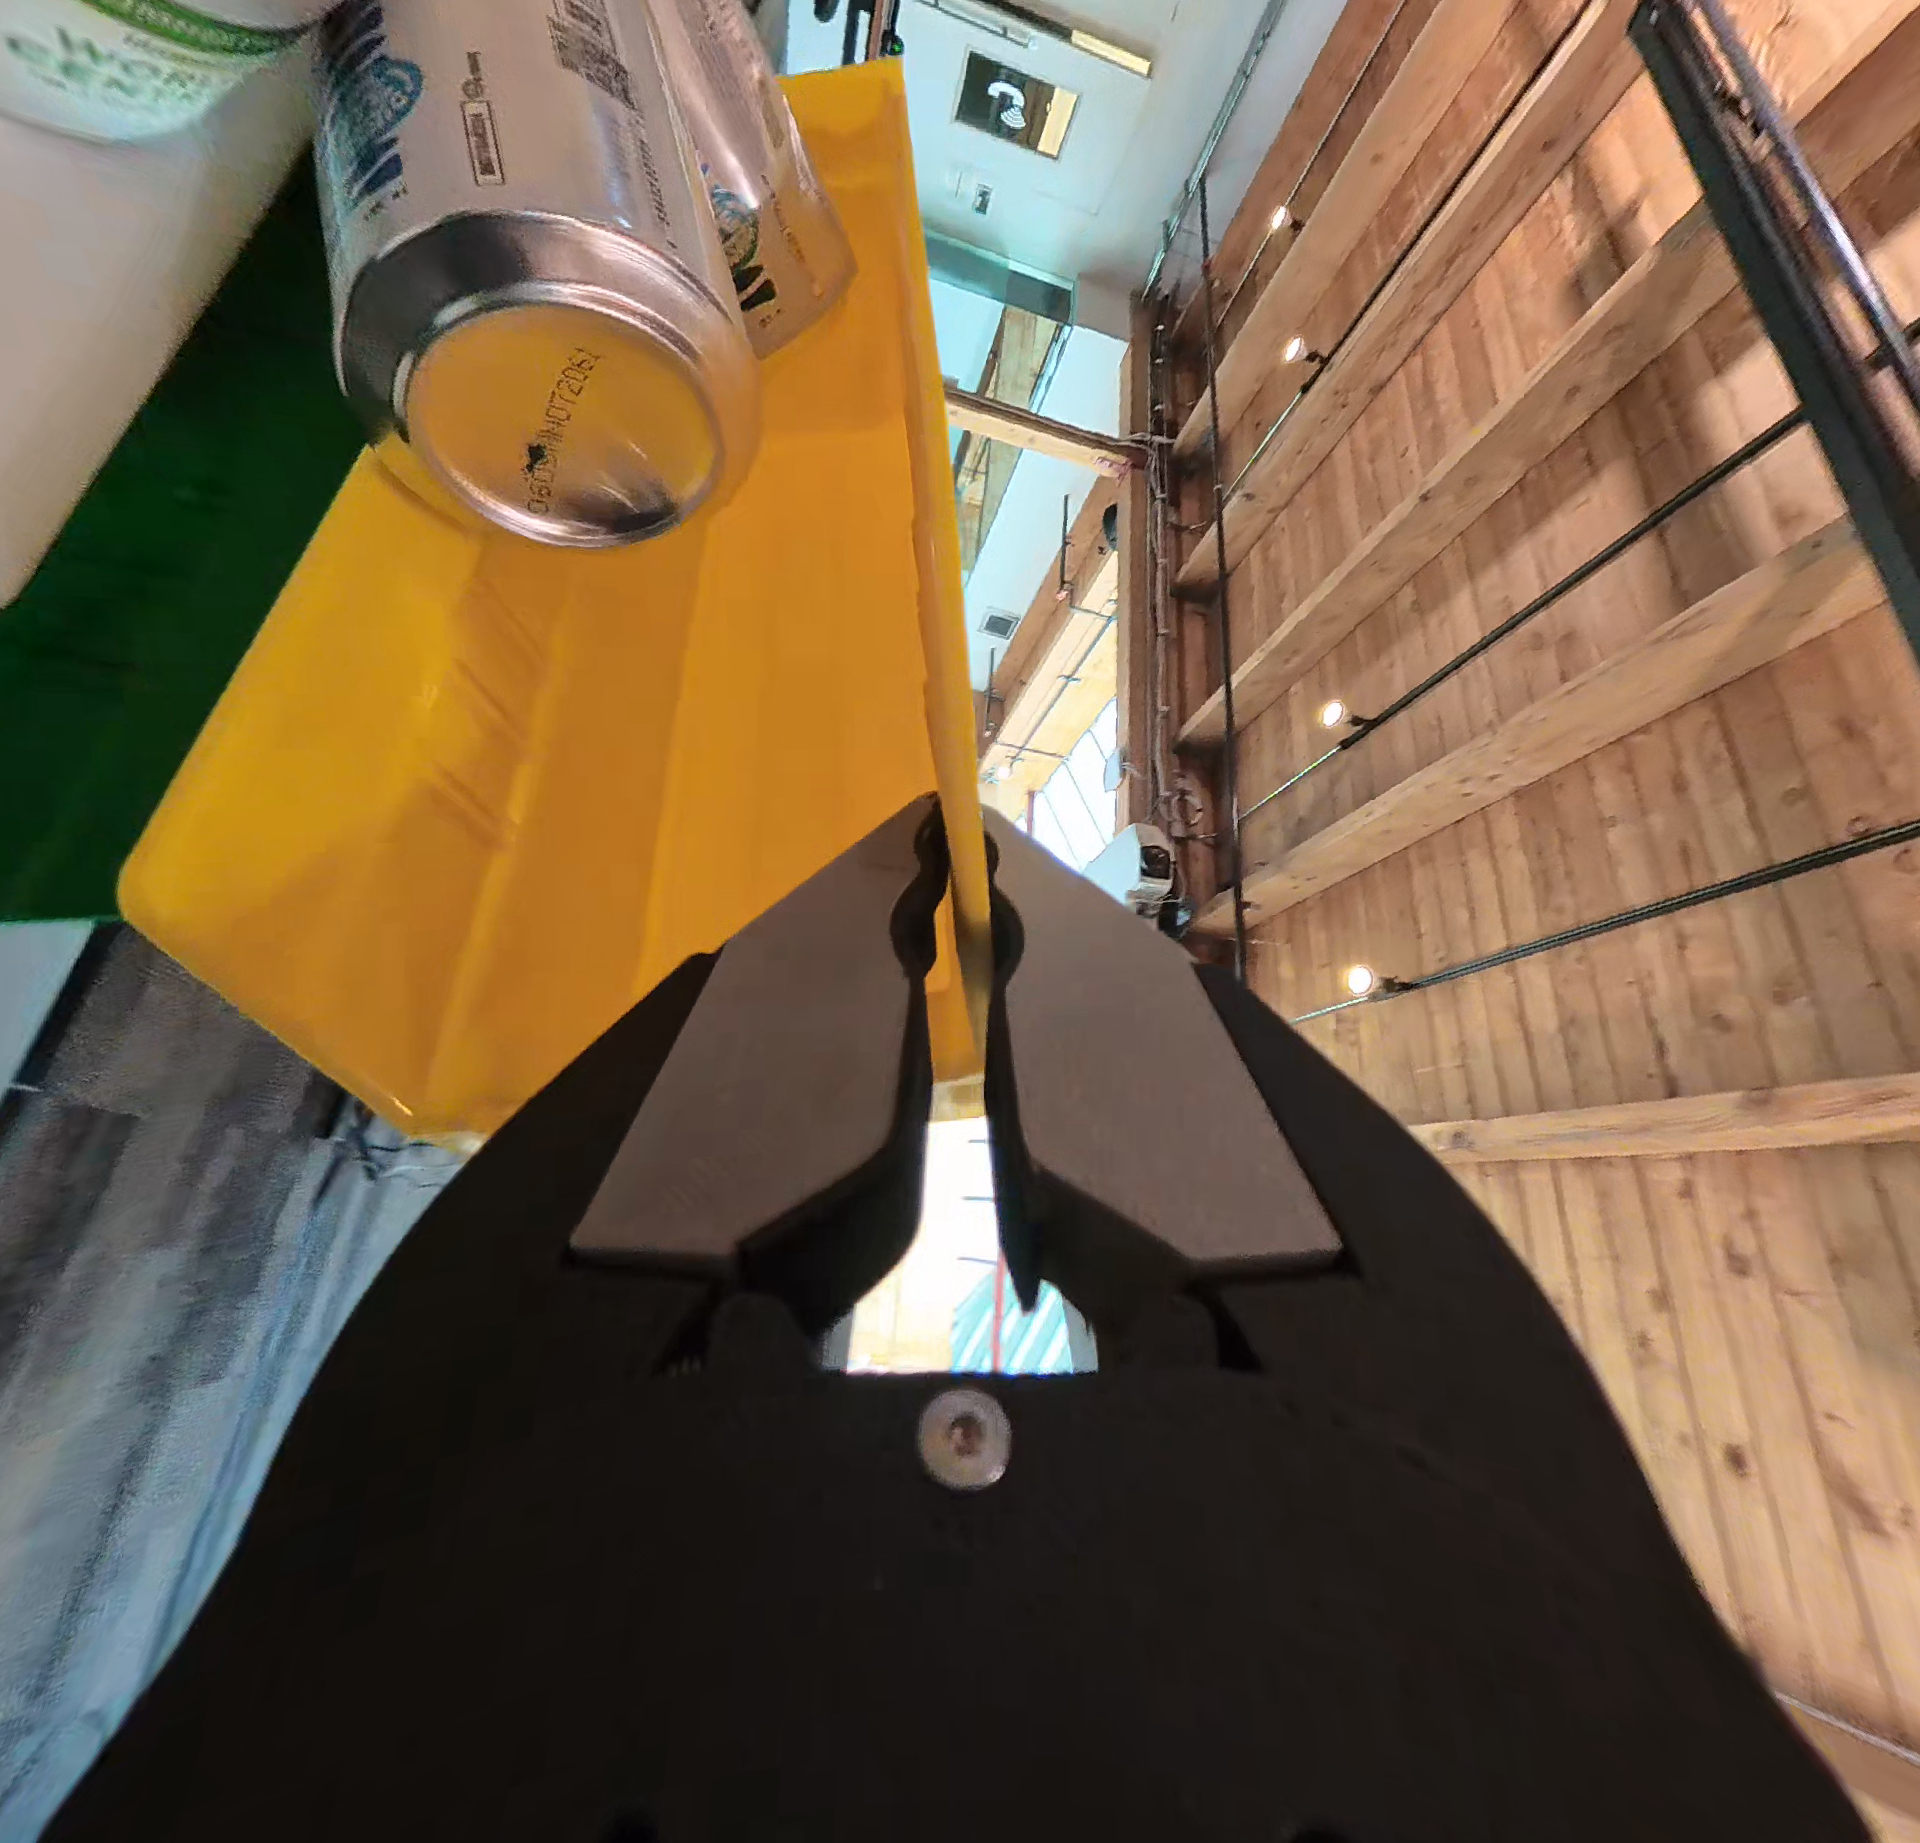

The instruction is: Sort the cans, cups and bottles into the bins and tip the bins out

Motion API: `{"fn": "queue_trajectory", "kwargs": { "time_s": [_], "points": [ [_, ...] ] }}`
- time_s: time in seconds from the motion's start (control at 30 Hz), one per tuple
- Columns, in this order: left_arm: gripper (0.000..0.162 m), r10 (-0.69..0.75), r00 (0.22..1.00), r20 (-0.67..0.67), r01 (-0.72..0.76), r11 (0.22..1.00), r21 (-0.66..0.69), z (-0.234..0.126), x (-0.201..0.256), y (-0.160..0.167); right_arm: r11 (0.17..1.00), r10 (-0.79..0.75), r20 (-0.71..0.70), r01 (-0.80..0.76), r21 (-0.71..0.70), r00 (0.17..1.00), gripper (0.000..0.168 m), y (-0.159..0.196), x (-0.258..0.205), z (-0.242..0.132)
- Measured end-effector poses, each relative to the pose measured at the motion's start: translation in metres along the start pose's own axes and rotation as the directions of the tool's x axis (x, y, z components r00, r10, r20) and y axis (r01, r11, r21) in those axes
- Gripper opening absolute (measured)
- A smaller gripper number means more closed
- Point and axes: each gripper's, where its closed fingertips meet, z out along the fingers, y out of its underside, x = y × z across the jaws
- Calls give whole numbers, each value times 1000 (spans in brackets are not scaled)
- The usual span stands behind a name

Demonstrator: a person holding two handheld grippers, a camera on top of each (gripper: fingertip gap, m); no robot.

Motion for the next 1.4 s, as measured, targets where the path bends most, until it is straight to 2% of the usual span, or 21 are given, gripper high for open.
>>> {"fn": "queue_trajectory", "kwargs": {
  "time_s": [0.3,0.53,0.8,0.87,1.0,1.17,1.27,1.4],
  "points": [
    [4,6,1000,0,-6,1000,2,0,1,-1,992,-124,-92,125,3,988,0,1,-4,-10],
    [4,-5,1000,3,5,1000,-5,0,-1,1,997,-83,-129,83,-8,988,0,5,7,0],
    [4,-1,1000,6,1,1000,-8,0,-1,2,979,-198,-93,201,23,976,0,-8,-15,-2],
    [4,-5,1000,6,5,1000,-9,0,-1,2,977,-208,-108,212,34,972,0,-7,-11,-4],
    [3,7,1000,7,-7,1000,-12,1,1,2,991,-134,-109,135,3,985,0,-1,4,2],
    [3,8,1000,10,-8,1000,-14,0,0,3,970,-235,-114,240,36,965,0,-24,-4,4],
    [3,-4,1000,10,5,1000,-20,1,-1,5,948,-308,-123,315,41,943,0,-24,-4,5],
    [2,2,1000,8,-2,1000,-23,1,0,4,955,-292,-144,297,17,946,0,-16,13,5]
  ]
}}
